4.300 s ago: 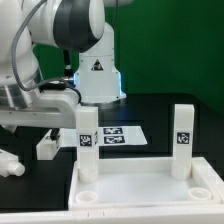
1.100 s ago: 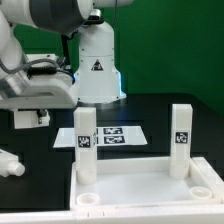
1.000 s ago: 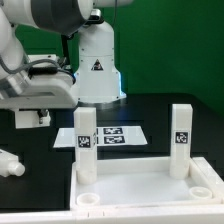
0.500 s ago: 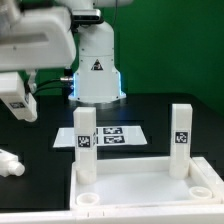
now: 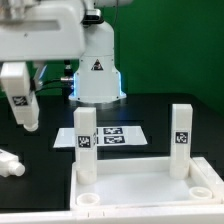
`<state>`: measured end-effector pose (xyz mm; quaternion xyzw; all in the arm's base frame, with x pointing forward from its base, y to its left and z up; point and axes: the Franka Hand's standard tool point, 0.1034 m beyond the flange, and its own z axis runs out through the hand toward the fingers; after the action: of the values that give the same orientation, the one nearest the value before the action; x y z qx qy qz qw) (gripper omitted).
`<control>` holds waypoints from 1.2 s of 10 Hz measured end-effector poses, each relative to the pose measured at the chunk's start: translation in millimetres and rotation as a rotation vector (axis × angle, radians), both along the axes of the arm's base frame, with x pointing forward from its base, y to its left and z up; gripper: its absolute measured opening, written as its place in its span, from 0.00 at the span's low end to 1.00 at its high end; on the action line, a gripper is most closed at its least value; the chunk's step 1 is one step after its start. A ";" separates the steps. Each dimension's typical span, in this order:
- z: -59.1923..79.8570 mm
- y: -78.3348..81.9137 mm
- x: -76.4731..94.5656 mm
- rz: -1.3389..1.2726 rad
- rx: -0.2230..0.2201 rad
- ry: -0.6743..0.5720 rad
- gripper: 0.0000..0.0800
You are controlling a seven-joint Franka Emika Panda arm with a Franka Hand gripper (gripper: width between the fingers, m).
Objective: Assemble desk
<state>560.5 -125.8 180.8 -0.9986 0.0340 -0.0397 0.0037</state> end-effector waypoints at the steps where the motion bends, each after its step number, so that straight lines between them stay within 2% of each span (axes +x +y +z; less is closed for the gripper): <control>1: 12.2 15.9 16.4 -0.016 -0.017 -0.101 0.36; 2: 21.2 43.3 23.7 -0.038 -0.018 -0.188 0.36; 3: 23.2 78.4 25.6 -0.051 -0.021 -0.266 0.36; 4: 23.3 96.0 26.4 -0.051 -0.027 -0.336 0.36; 5: 22.4 88.9 25.3 -0.041 -0.049 -0.401 0.36; 8: 17.9 91.6 23.0 -0.043 -0.047 -0.390 0.36; 9: 10.8 103.7 23.7 -0.065 -0.034 -0.381 0.36; 12: -17.0 154.9 47.2 -0.099 -0.018 -0.376 0.36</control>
Offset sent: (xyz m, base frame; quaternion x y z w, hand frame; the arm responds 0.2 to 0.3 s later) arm -0.0152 0.0797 0.0104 -0.0853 0.1537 0.0828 0.9809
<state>607.7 29.1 163.8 -0.9707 0.0814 -0.2259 -0.0008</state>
